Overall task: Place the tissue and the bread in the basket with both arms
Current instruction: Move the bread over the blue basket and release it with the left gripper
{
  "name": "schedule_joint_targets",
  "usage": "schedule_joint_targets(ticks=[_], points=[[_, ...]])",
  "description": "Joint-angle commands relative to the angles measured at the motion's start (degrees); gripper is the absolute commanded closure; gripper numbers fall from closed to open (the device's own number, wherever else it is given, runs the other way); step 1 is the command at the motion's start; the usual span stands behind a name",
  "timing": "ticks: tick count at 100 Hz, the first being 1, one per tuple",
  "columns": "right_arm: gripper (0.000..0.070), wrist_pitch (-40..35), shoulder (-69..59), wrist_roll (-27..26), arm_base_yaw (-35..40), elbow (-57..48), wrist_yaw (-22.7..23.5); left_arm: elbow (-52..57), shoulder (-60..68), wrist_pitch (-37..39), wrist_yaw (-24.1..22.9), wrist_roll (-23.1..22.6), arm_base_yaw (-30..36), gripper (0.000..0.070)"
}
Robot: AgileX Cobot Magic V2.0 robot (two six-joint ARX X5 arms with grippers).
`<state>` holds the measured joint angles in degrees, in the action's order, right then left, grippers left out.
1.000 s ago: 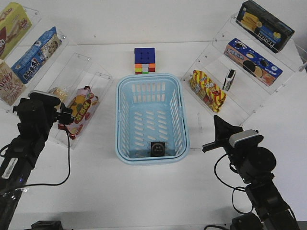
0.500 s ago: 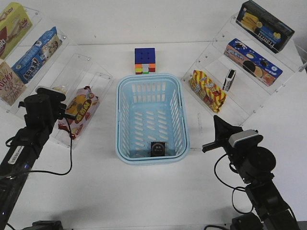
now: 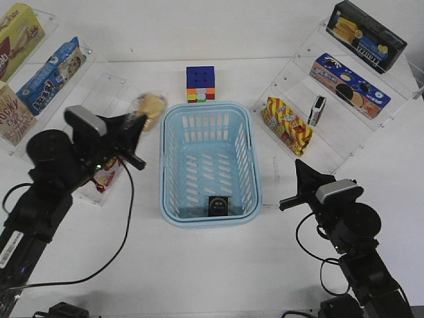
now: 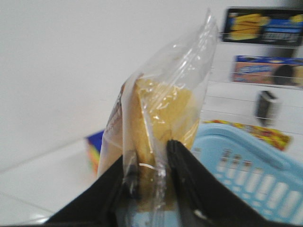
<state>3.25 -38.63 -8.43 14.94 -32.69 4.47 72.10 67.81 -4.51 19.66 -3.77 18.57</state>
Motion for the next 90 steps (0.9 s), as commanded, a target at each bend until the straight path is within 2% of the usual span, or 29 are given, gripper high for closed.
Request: schedule_joint_targets(ticks=[1, 5, 8, 20, 23, 27, 36, 46, 50, 59, 78, 83, 90], points=[[0.0697, 0.63, -0.07, -0.74, 0.13, -0.68, 0.0, 0.17, 2.8, -0.74, 0.94, 4.72, 3.52, 0.0699], [0.0697, 0.61, -0.07, -0.74, 0.13, -0.68, 0.0, 0.17, 3.87, -1.53, 0.96, 4.7, 5.81, 0.0693], [0.0697, 0.61, -0.07, -0.74, 0.13, -0.68, 0.0, 0.17, 4.7, -1.97, 0.96, 4.66, 7.34, 0.0661], [0.0697, 0.61, -0.07, -0.72, 0.13, -0.68, 0.0, 0.17, 7.37, -2.73, 0.96, 4.42, 11.1, 0.0316], [0.0697, 0.61, -0.07, -0.72, 0.13, -0.68, 0.0, 0.2, 7.58, -2.84, 0.96, 4.42, 11.45, 0.0273], [0.0697, 0.61, -0.04, -0.74, 0.13, -0.68, 0.0, 0.17, 7.63, -2.89, 0.94, 4.28, 11.56, 0.0257], [0.0697, 0.44, 0.28, -0.57, 0.07, -0.68, 0.0, 0.2, 6.73, -3.06, -0.04, 4.24, 11.26, 0.0259], [0.0697, -1.42, 1.88, -0.15, 0.02, -0.68, -2.21, 0.24, 3.61, -4.7, -5.81, 4.24, 9.14, 0.0288], [0.0697, -2.51, 2.84, -0.13, 0.0, -0.68, -3.91, 0.24, 1.88, -6.12, -8.87, 4.24, 7.93, 0.0369], [0.0697, -4.44, 5.4, 0.37, -0.28, -0.26, -6.1, 0.24, -2.38, -11.04, -13.51, 4.26, 5.4, 0.07], [0.0697, -4.59, 8.5, 2.49, -1.14, 0.96, -7.67, -1.07, -10.12, -23.71, -21.9, 4.9, 0.28, 0.07], [0.0697, -4.46, 8.55, 2.45, -1.14, 0.96, -7.61, -4.37, -12.74, -22.99, -23.15, 5.46, -0.57, 0.07], [0.0697, -4.44, 8.59, 2.43, -1.14, 0.96, -7.52, -12.72, -17.68, -16.96, -23.26, 6.95, -1.4, 0.07]])
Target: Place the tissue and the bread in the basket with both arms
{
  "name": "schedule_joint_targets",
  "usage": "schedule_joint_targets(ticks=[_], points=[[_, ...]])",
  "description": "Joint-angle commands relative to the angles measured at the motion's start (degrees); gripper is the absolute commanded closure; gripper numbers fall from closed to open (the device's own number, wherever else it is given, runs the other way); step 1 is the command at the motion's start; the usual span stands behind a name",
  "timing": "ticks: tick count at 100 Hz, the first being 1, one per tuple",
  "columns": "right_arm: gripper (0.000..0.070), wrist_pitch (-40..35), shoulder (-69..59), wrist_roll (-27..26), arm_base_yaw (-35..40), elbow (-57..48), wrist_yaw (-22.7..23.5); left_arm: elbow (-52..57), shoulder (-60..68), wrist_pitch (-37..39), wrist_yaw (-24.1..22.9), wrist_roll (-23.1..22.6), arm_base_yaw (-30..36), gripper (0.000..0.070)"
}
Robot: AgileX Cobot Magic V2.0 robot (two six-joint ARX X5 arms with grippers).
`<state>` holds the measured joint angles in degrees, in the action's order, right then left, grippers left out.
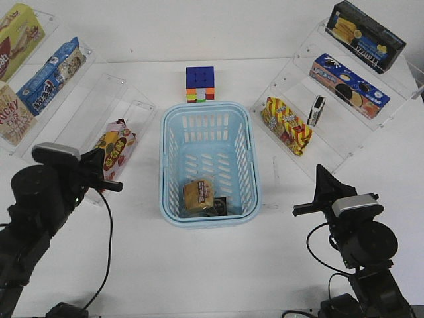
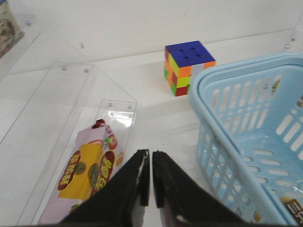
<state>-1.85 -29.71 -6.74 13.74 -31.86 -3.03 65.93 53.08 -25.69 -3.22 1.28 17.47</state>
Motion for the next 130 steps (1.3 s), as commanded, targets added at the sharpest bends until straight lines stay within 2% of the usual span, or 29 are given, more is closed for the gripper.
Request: schedule_joint_targets(ticks=[1, 16, 25, 39, 81, 86, 107, 130], points=[[0.0697, 0.61, -0.33, 0.74, 0.07, 0.13, -0.02, -8.0, -3.74, 5.42, -0.37, 2.14, -0.39, 0.07], [0.0697, 0.72, -0.33, 0.76, 0.07, 0.11, -0.04, -29.44, -13.75, 26.45, -0.44, 2.89, -1.07, 0.07], [0.0697, 0.72, -0.33, 0.79, 0.07, 0.11, -0.04, -35.74, -16.37, 33.24, -0.44, 2.89, -1.07, 0.0699], [0.0697, 1.22, -0.31, 0.76, 0.07, 0.11, -0.02, -36.33, -17.99, 30.45, -0.37, 2.86, -1.01, 0.0699], [0.0697, 2.27, -0.33, 0.76, 0.07, 0.11, -0.04, -36.37, -20.31, 30.51, -0.42, 2.75, -1.01, 0.0699], [0.0697, 2.25, -0.33, 0.76, 0.07, 0.11, -0.02, -36.52, -21.55, 30.16, -1.49, 1.86, -1.27, 0.0699], [0.0697, 2.27, -0.33, 0.79, 0.07, 0.11, -0.02, -45.51, -31.43, 31.47, -2.03, 2.97, -8.07, 0.0699], [0.0697, 2.27, -0.33, 0.76, 0.07, 0.11, -0.02, -58.36, -44.28, 32.04, 1.49, 3.04, -14.62, 0.0699]])
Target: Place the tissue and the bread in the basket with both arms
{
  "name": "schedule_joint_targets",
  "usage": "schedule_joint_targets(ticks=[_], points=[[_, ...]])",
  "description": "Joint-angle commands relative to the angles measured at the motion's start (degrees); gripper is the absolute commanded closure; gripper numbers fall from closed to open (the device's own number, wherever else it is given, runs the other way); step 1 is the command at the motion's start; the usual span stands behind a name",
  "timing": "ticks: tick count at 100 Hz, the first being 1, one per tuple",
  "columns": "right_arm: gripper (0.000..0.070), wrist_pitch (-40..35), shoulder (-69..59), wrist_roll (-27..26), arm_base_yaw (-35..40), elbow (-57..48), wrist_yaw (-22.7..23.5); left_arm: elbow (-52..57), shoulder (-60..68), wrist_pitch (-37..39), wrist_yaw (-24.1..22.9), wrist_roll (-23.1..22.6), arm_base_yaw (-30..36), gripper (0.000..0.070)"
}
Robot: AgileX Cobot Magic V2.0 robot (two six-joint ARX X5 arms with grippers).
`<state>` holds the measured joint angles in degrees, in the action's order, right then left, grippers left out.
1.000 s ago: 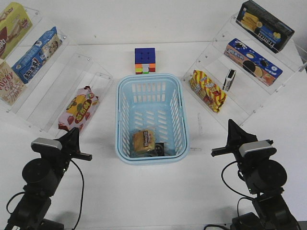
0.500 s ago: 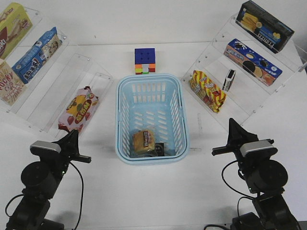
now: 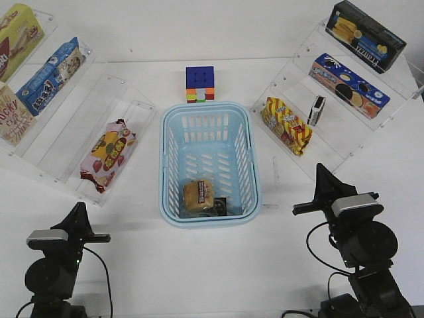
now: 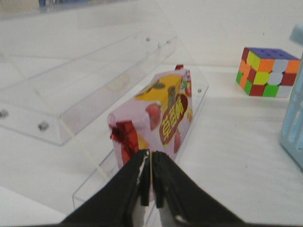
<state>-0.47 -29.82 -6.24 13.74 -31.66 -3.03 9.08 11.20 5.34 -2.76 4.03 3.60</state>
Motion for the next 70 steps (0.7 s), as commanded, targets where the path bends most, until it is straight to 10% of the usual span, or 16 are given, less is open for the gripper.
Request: schedule_joint_targets(ticks=[1, 70], points=[[0.0697, 0.9, -0.22, 0.26, 0.07, -0.09, -0.02, -1.92, -2.86, 0.94, 1.29, 0.28, -0.9, 0.0699], [0.0697, 0.9, -0.22, 0.26, 0.07, -0.09, -0.02, -8.28, -10.97, -2.32, 4.85, -0.09, -3.21, 0.0699]])
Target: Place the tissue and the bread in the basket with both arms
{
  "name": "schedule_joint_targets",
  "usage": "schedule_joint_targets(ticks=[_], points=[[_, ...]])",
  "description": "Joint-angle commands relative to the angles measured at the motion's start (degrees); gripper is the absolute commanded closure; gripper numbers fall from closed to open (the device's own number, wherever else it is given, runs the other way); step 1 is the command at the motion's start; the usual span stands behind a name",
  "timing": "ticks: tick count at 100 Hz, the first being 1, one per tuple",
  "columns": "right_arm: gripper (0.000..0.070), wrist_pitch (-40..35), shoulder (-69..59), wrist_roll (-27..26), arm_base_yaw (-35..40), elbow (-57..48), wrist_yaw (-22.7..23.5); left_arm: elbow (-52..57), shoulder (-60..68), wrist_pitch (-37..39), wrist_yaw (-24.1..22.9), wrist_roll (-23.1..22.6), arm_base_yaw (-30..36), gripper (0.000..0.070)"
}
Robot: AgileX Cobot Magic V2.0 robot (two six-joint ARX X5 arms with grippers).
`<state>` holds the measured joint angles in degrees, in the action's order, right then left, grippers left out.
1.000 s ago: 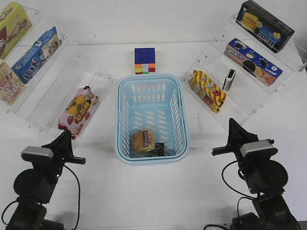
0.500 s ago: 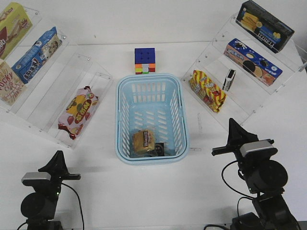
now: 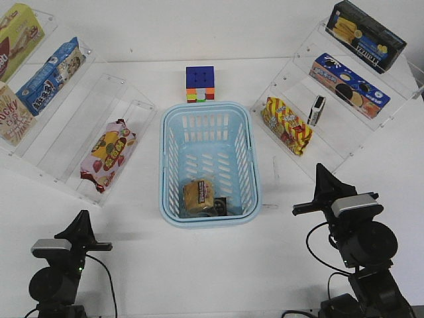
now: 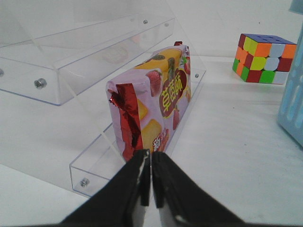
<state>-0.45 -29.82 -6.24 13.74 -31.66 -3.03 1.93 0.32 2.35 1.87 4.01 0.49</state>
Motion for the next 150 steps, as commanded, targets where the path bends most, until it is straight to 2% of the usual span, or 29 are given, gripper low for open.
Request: schedule_joint_targets(ticks=[1, 37, 52, 60, 65, 85, 106, 118, 129, 150], points=[[0.0697, 0.87, -0.22, 0.26, 0.07, -0.09, -0.02, -1.14, -0.09, 0.68, 0.22, -0.07, -0.11, 0.0699], [0.0697, 0.87, -0.22, 0.7, 0.07, -0.09, -0.15, -1.14, -0.09, 0.68, 0.22, -0.07, -0.11, 0.0699], [0.0697, 0.39, 0.11, 8.83, 0.0, 1.11, -0.72, -1.14, -0.09, 0.68, 0.22, -0.07, -0.11, 0.0699], [0.0697, 0.94, 2.19, 14.16, -0.42, 4.98, -0.02, -1.14, -0.09, 0.68, 0.22, -0.07, -0.11, 0.0699], [0.0697, 1.44, 4.26, 15.74, -0.87, 8.48, 0.22, -1.14, -0.09, 0.68, 0.22, -0.07, -0.11, 0.0699], [0.0697, 1.07, 15.85, 15.74, -3.37, 22.86, 0.04, -1.14, -0.09, 0.68, 0.22, -0.07, -0.11, 0.0699], [0.0697, -6.91, 28.59, 14.23, -7.56, 30.58, -0.02, -1.14, -0.09, 0.68, 0.22, -0.07, -0.11, 0.0699], [0.0697, -6.45, 29.77, 12.94, -8.92, 30.95, -0.31, -1.11, -0.09, 0.74, 0.22, -0.07, -0.11, 0.0699], [0.0697, -6.45, 29.29, 9.51, -9.22, 30.93, -0.13, -1.09, -0.09, 0.7, 0.17, -0.07, -0.11, 0.0699], [0.0697, -5.4, 29.4, 9.42, -9.2, 30.93, 0.0, -1.09, -0.09, 0.68, 0.17, -0.07, -0.11, 0.0699]])
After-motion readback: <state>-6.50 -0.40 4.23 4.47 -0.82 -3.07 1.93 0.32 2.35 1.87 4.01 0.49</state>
